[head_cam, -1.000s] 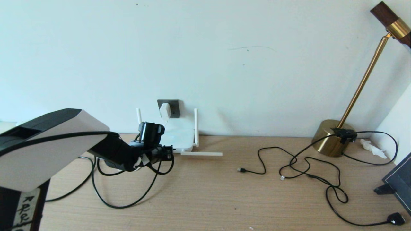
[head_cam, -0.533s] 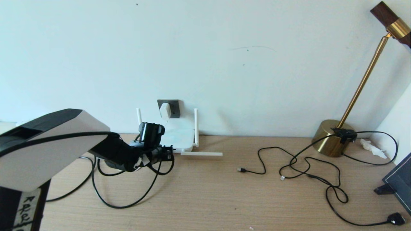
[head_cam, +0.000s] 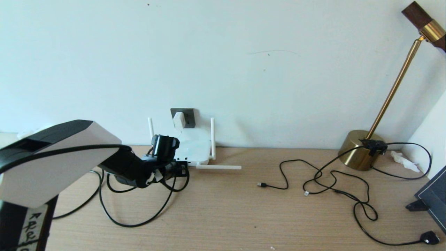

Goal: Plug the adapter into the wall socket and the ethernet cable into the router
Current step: Plug cable into router interface

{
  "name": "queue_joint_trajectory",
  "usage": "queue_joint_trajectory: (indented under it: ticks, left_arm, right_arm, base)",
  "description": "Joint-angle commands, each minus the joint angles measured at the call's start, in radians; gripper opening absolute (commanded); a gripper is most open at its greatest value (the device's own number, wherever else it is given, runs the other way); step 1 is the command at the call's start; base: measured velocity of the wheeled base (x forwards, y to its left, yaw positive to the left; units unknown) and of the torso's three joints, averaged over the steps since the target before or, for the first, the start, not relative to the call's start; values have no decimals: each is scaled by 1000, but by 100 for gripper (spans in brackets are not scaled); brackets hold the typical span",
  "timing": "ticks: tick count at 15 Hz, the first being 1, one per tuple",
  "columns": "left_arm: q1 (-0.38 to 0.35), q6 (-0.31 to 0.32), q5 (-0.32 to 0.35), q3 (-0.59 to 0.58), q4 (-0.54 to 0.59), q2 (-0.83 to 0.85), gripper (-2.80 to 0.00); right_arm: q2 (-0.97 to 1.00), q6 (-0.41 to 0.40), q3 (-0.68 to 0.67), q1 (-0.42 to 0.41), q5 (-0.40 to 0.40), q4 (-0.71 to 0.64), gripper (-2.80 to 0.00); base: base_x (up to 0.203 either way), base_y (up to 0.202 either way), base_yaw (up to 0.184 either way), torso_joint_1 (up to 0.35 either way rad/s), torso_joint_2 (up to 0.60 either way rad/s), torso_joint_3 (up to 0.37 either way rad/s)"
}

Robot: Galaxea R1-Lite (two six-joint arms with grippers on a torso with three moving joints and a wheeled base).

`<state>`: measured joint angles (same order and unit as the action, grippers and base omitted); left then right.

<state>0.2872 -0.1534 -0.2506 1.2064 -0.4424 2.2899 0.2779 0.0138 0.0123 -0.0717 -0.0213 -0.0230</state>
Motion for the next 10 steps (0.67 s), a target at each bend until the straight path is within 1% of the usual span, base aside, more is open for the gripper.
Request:
queue_joint_trajectory:
  ticks: [1, 10]
  left_arm:
    - [0, -2, -2, -1, 2, 2, -280]
    - [3, -2, -4, -4, 2, -9, -280]
  right_arm:
    - [1, 0, 0, 0, 0, 0, 0]
    - [1, 0, 1, 0, 0, -2, 0]
  base:
    - [0, 0, 0, 0, 0, 0]
    - [0, 0, 0, 0, 0, 0]
